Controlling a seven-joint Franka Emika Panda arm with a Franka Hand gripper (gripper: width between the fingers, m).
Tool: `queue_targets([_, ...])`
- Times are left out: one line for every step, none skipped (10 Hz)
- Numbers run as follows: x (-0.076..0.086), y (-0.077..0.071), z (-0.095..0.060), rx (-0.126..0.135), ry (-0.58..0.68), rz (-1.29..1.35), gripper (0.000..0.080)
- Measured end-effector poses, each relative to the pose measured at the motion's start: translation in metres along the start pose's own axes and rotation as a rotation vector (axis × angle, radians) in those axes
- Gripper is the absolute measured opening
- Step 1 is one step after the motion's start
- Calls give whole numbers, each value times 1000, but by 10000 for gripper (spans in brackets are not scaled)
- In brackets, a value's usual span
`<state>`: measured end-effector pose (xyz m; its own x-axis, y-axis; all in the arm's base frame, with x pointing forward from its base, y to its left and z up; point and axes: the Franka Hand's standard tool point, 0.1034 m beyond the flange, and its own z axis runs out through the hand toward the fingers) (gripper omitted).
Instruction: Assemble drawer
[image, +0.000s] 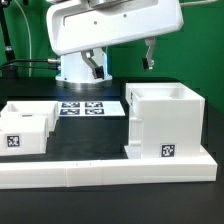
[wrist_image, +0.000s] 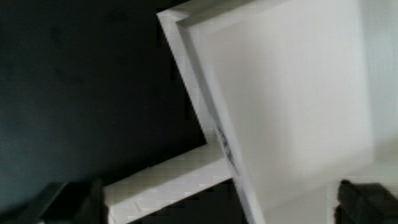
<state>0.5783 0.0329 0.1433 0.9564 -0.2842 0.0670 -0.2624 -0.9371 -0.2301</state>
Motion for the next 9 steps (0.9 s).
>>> queue_targets([0,2,0,-2,-2,-96,648])
queue_targets([-6,16,0,-31,-35,-242,648])
queue_targets([-9,31,-1,-71,-35,-353,648])
queue_targets([-15,43,1,-99,-38,-368,648])
queue_targets([-21,61,3,-119,-33,-358,648])
queue_targets([-22,78,4,-140,-1,-354,648])
queue_targets([-26,101,7,-166,33,-353,648])
queue_targets([-30,118,11,-180,35,-375,648])
queue_targets([-29,116,11,-178,34,-361,648])
